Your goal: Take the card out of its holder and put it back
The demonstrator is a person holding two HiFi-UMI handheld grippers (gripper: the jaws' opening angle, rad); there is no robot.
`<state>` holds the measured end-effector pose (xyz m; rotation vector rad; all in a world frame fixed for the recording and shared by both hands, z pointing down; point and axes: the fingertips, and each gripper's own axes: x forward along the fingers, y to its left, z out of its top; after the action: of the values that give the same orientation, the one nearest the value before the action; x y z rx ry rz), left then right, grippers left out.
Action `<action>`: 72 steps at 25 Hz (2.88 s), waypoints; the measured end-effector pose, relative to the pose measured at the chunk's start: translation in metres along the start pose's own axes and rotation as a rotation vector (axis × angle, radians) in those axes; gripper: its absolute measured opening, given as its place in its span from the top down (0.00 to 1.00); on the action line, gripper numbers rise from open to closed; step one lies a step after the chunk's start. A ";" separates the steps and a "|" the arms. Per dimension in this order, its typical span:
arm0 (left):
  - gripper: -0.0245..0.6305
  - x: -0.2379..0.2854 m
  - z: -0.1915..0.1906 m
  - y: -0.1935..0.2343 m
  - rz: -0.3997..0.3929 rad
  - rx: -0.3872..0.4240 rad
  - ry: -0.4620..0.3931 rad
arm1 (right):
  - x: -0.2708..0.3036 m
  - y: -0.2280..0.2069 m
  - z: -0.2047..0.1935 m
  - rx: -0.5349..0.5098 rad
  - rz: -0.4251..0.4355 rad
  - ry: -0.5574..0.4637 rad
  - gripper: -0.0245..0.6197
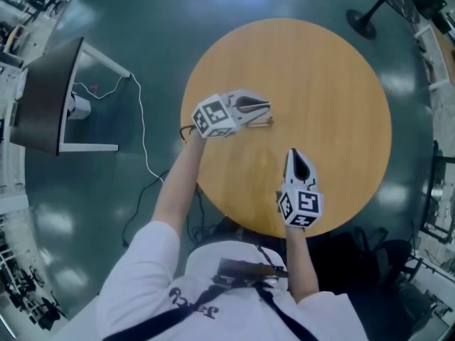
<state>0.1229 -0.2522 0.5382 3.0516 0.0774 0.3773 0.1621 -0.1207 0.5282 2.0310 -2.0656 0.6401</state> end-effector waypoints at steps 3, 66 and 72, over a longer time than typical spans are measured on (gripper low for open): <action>0.92 -0.011 0.016 0.005 0.052 0.016 -0.018 | 0.002 0.007 0.014 -0.016 0.005 -0.035 0.93; 0.92 -0.158 0.103 -0.152 0.799 -0.044 -0.289 | -0.093 0.122 0.094 -0.123 0.095 -0.365 0.93; 0.92 -0.156 0.093 -0.142 0.790 -0.080 -0.278 | -0.084 0.112 0.089 -0.102 0.078 -0.345 0.93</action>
<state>-0.0111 -0.1253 0.4000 2.8763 -1.1334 -0.0263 0.0715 -0.0843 0.3941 2.1327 -2.3171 0.1971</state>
